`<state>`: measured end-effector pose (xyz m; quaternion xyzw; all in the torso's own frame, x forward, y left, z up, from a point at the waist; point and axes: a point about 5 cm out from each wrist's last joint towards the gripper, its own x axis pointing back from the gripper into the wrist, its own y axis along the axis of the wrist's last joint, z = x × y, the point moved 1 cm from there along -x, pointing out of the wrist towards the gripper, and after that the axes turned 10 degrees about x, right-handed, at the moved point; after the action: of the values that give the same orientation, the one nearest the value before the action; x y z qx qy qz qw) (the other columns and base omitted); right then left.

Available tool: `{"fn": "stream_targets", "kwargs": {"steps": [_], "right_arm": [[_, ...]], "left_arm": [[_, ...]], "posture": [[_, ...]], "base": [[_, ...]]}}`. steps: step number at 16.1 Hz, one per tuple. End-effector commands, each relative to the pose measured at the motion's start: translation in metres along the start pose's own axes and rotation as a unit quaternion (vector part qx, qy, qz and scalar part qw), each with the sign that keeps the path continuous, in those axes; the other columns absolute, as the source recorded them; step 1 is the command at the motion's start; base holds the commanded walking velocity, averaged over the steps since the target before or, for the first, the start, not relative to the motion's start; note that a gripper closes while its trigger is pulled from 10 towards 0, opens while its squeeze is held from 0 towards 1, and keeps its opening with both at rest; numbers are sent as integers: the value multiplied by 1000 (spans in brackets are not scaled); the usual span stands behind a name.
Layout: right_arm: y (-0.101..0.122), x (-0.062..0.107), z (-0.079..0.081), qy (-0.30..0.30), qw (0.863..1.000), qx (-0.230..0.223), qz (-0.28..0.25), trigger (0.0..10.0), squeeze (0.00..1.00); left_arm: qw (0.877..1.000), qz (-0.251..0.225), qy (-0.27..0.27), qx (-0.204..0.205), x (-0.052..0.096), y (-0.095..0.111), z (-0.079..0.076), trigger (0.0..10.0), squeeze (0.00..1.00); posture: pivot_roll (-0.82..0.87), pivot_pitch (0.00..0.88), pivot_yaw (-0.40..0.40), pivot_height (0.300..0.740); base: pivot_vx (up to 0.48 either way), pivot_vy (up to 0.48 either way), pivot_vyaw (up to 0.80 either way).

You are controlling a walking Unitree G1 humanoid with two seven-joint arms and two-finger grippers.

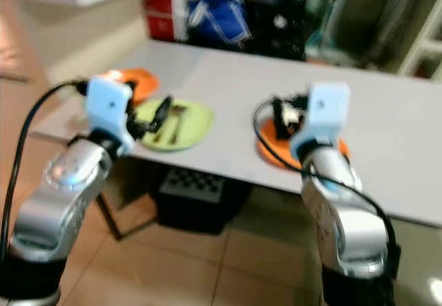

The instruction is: Setting the table

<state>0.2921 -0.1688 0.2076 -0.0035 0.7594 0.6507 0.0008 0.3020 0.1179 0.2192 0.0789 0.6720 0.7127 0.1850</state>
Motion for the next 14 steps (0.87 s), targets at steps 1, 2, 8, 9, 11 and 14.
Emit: {"fn": "stream_targets", "kwargs": {"steps": [1,2,8,9,11,14], "right_arm": [[-1,-2,1,-1,1000,1,2,10000,0],[-3,-2,2,-2,1000,1,6,10000,0],[-6,-2,1,-7,1000,4,11,10000,0],[-6,-2,1,-7,1000,4,11,10000,0],[-5,-2,1,-8,1000,5,10,10000,0],[-4,-2,-3,-12,1000,15,9,10000,0]], "left_arm": [[1000,14,3,-1,0,-7,1,10000,0],[1000,15,1,-1,-1,-8,2,10000,0],[1000,16,-2,-4,-2,-10,3,10000,0],[1000,16,-2,-4,-2,-10,3,10000,0],[1000,15,-2,-5,-2,-10,3,10000,0],[1000,15,-10,-6,-1,-10,1,10000,0]], "posture": [[-21,0,3,740],[-22,0,2,740],[-25,0,2,740],[-25,0,2,740],[-25,0,2,740],[-30,0,0,740]], "base": [[360,0,-625],[386,0,-744],[389,0,-391],[390,0,0],[392,0,0],[383,0,-533]]}}
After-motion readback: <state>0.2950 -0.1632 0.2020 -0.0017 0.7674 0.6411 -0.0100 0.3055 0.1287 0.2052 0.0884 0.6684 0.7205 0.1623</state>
